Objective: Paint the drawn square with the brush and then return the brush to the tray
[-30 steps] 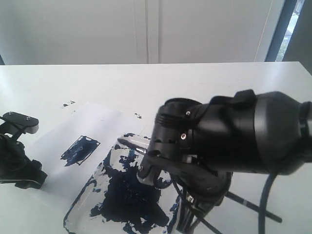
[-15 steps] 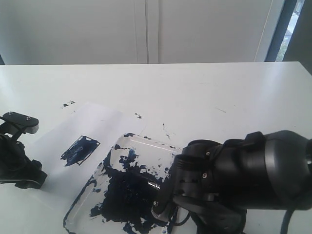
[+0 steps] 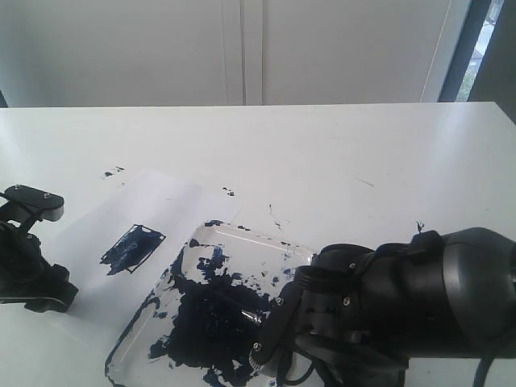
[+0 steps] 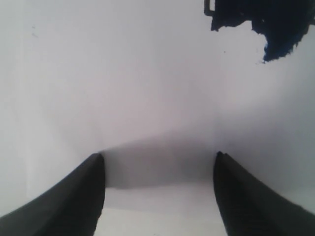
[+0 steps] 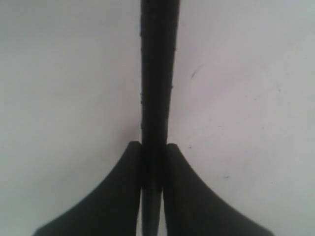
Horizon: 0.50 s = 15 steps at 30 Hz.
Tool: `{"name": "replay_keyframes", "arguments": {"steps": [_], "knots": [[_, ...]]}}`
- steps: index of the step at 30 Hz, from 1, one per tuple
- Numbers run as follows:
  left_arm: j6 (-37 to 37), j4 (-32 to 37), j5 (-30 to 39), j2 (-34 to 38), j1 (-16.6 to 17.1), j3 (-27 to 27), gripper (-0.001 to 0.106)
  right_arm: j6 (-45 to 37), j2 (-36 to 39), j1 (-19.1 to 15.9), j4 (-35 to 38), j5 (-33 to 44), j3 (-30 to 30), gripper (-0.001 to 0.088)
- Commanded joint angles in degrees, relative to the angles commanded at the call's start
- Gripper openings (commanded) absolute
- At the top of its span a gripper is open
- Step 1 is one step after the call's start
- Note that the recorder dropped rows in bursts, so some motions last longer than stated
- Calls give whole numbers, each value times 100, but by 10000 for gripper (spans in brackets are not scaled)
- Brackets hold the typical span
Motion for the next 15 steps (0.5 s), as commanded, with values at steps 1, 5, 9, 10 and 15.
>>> {"name": "replay_keyframes", "arguments": {"steps": [1, 5, 9, 10, 15], "knots": [[0, 0, 0, 0, 0, 0, 667, 0, 0, 0, 0, 0, 0, 0], [0, 0, 0, 0, 0, 0, 667, 39, 0, 0, 0, -48, 0, 3], [0, 0, 13, 0, 0, 0, 667, 204, 0, 0, -11, -95, 0, 83], [0, 0, 13, 0, 0, 0, 667, 231, 0, 0, -11, -95, 0, 110], [-23, 0, 13, 0, 0, 0, 667, 287, 0, 0, -20, -95, 0, 284]]}}
